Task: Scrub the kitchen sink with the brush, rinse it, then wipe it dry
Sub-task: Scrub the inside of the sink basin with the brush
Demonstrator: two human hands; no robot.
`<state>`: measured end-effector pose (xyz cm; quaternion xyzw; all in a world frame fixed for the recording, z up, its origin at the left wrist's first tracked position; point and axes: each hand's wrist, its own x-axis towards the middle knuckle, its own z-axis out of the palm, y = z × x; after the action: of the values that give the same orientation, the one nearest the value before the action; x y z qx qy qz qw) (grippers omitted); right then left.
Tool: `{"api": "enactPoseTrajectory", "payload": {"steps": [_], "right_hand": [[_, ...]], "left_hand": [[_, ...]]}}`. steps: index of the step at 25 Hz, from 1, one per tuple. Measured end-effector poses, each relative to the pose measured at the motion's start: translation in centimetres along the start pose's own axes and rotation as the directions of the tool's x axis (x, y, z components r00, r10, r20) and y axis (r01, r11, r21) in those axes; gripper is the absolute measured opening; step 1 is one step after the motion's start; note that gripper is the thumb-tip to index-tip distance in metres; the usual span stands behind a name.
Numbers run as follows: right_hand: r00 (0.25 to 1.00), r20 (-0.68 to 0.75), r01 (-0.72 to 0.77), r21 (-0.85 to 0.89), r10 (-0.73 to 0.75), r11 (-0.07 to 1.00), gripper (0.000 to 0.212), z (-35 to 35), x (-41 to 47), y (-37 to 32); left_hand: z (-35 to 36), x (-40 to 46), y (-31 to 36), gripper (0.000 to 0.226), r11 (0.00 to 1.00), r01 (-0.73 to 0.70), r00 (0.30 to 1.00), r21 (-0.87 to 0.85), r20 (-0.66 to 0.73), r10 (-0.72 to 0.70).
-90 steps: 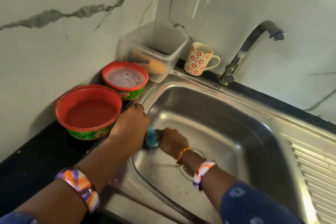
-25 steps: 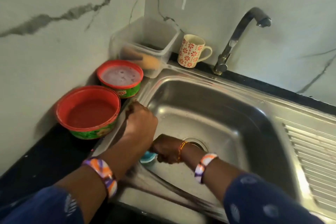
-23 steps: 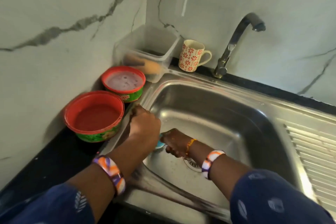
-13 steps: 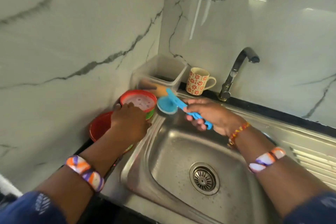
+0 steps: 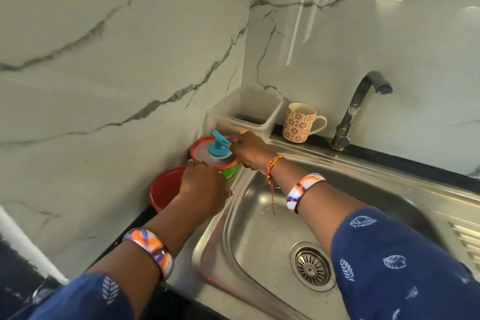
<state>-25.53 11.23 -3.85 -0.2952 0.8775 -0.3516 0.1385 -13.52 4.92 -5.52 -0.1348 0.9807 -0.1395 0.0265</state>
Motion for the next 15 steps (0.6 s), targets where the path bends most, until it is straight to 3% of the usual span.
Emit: {"api": "enactPoseTrajectory", "payload": {"steps": [4,8,10,11,12,13,14,15], "right_hand": [[0.995,0.088,-0.049,0.077,0.042,0.996,0.033,0.9,0.2,0.2],[0.997,0.074,-0.028,0.081,0.022,0.996,0.023,0.5,1.1,0.7],[0.989,0.117,-0.100,0.109,0.087,0.989,0.014,2.0,5.3,4.5],[0.967,0.116,-0.240,0.117,0.226,0.964,0.011,3.4,13.1,12.3],[0.925,0.216,-0.366,0.288,0.313,0.885,0.021,5.5,20.1,19.0],[0.912,0.273,-0.400,0.435,0.305,0.806,0.029,7.6,23.8,21.9],[0.885,0.350,-0.458,0.545,0.306,0.702,0.028,7.7,23.8,21.5],[0.904,0.340,-0.422,0.623,0.258,0.659,0.018,6.7,20.0,18.4]], "left_hand": [[-0.6,0.2,0.2,0.045,1.000,-0.008,0.999,0.012,-0.035,0.008],[-0.7,0.2,0.2,0.043,1.000,-0.007,0.999,-0.014,-0.039,0.007],[-0.8,0.2,0.2,0.042,1.000,-0.002,0.998,-0.029,-0.060,0.000],[-0.8,0.3,0.1,0.041,0.999,0.001,0.998,-0.037,-0.069,-0.004],[-0.7,0.3,0.1,0.041,0.999,0.005,0.997,-0.050,-0.074,-0.009],[-0.7,0.4,0.0,0.040,0.998,0.010,0.997,-0.064,-0.074,-0.015],[-0.7,0.3,0.0,0.039,0.997,0.013,0.997,-0.074,-0.075,-0.018],[-0.7,0.3,0.0,0.039,0.997,0.008,0.997,-0.073,-0.078,-0.014]]}}
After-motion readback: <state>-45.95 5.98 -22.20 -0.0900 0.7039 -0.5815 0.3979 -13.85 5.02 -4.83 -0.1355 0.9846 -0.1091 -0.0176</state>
